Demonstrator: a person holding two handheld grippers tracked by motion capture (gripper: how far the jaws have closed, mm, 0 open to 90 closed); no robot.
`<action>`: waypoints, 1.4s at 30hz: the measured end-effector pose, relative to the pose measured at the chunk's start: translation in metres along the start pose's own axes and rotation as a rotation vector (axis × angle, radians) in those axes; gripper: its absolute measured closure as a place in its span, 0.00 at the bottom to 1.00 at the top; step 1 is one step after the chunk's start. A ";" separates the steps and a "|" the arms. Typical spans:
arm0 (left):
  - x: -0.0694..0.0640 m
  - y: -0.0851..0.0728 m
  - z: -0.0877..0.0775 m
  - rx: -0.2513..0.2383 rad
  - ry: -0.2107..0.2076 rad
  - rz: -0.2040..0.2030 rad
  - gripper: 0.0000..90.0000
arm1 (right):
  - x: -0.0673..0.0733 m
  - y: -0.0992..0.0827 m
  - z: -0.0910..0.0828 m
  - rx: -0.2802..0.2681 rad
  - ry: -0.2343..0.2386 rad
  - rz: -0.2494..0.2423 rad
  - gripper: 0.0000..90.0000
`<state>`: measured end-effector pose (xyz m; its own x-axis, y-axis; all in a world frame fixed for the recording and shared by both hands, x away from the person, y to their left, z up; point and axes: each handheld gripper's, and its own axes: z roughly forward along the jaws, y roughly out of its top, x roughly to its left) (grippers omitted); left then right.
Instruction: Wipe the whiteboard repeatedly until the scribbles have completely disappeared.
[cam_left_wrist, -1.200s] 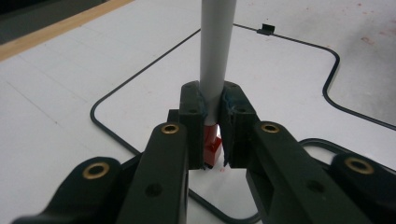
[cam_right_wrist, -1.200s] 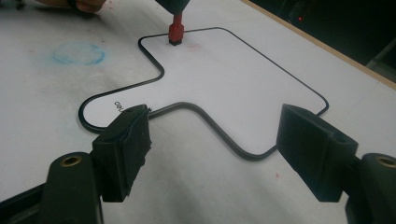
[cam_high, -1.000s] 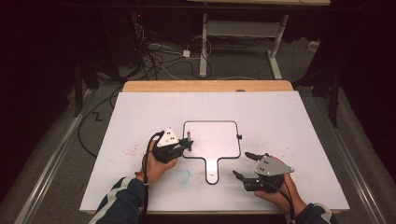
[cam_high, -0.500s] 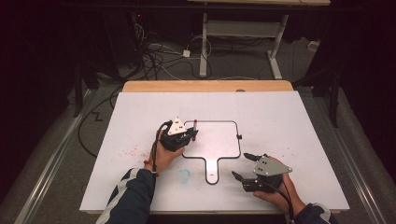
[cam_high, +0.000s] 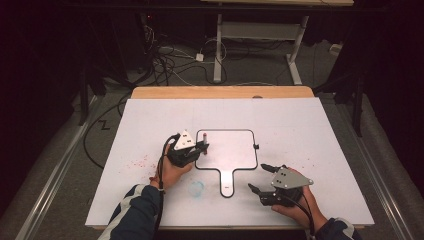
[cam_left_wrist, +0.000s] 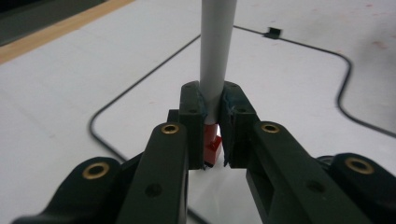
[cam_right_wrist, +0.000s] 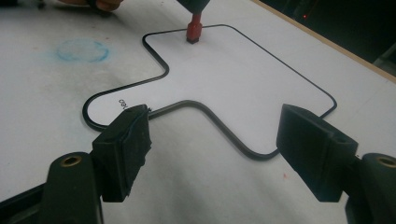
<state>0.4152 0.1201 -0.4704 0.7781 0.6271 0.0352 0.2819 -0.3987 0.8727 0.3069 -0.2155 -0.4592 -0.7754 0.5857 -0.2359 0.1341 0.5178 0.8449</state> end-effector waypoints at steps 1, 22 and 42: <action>0.003 -0.001 0.001 -0.008 0.011 -0.014 0.87 | 0.001 0.000 0.001 0.001 0.003 -0.006 0.30; 0.003 0.005 0.012 -0.011 0.014 -0.035 0.87 | 0.000 -0.001 0.000 0.001 0.002 -0.009 0.30; -0.019 0.012 0.017 0.012 -0.062 0.061 0.87 | 0.001 -0.001 0.001 0.006 0.007 -0.010 0.30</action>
<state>0.4131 0.0917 -0.4689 0.8274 0.5587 0.0579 0.2389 -0.4433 0.8640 0.3069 -0.2151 -0.4606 -0.7812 0.5758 -0.2412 0.1295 0.5275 0.8396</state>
